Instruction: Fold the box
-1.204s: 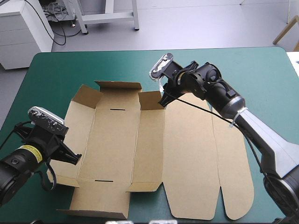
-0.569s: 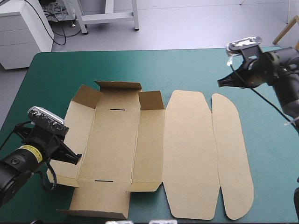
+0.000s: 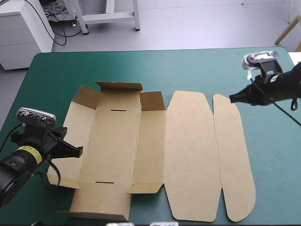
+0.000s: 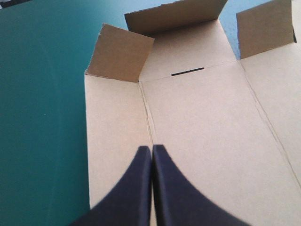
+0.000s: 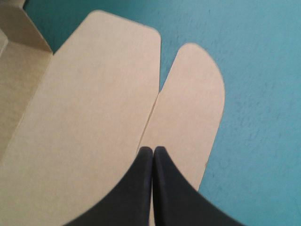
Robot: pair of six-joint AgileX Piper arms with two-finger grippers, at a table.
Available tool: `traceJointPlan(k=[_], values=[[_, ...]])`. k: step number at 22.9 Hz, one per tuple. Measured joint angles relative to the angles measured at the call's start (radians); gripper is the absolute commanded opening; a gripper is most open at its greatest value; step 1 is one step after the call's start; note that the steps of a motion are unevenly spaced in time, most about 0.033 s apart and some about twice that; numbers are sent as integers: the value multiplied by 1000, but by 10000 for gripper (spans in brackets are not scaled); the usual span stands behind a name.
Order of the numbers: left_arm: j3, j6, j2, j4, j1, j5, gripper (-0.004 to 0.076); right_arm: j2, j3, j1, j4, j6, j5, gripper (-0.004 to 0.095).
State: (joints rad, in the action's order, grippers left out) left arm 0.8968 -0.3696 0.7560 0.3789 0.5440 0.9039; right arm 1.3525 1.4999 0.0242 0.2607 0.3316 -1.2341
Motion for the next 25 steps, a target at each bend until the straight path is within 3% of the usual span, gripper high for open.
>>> traceJointPlan(k=[4, 13, 21, 25], values=[[43, -15, 8, 43, 0, 70, -9, -68, -178, 0, 2, 23, 51, -19], [290, 72, 101, 91, 0, 273, 15, -262, -337, 0, 38, -15, 63, -19], [447, 258, 386, -40, -14, 301, 15, -424, -355, 2, 25, -4, 56, -19], [522, 424, 479, -274, -213, 302, 15, -431, -355, 2, -43, -3, 47, -19]])
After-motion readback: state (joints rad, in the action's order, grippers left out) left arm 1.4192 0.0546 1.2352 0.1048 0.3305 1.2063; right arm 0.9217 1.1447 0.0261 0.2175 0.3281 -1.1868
